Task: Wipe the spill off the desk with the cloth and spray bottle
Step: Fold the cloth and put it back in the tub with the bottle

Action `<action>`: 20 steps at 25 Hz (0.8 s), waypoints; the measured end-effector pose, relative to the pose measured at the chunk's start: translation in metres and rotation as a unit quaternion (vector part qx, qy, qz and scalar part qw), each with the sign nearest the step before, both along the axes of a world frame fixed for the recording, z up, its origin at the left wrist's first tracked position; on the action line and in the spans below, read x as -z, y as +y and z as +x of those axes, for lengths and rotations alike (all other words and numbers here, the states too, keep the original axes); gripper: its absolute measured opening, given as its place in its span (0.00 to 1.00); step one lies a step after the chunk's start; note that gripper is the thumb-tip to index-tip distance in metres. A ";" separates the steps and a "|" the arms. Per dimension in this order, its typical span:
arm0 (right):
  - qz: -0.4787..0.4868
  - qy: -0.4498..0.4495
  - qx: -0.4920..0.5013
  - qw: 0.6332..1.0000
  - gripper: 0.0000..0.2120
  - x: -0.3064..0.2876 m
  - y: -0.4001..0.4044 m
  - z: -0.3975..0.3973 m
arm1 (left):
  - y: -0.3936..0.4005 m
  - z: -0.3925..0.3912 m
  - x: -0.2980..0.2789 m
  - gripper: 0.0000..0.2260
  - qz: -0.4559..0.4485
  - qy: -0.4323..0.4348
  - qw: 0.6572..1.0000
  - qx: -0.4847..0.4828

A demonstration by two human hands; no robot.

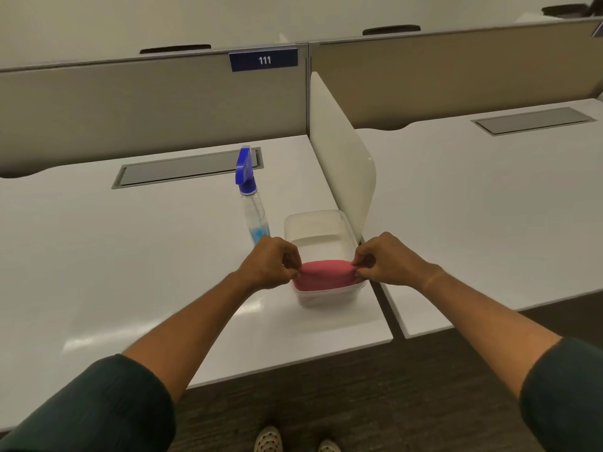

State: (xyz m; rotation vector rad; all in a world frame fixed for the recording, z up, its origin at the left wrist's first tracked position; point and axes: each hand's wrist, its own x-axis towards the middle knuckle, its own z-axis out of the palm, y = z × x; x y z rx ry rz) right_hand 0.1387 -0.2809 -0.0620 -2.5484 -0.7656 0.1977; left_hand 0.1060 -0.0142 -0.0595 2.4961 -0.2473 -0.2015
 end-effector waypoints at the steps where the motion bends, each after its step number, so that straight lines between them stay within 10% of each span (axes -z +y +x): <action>1: -0.001 0.001 -0.001 1.000 0.10 0.001 0.000 -0.001 | 0.000 0.000 0.002 0.08 0.004 0.002 1.000 -0.001; 9: -0.018 -0.031 -0.005 0.999 0.19 0.004 0.001 -0.008 | 0.004 -0.006 0.014 0.15 -0.016 -0.017 1.000 -0.002; 20: -0.087 -0.206 0.057 0.973 0.46 0.017 0.031 -0.033 | 0.013 -0.027 0.020 0.44 0.199 -0.143 0.967 0.064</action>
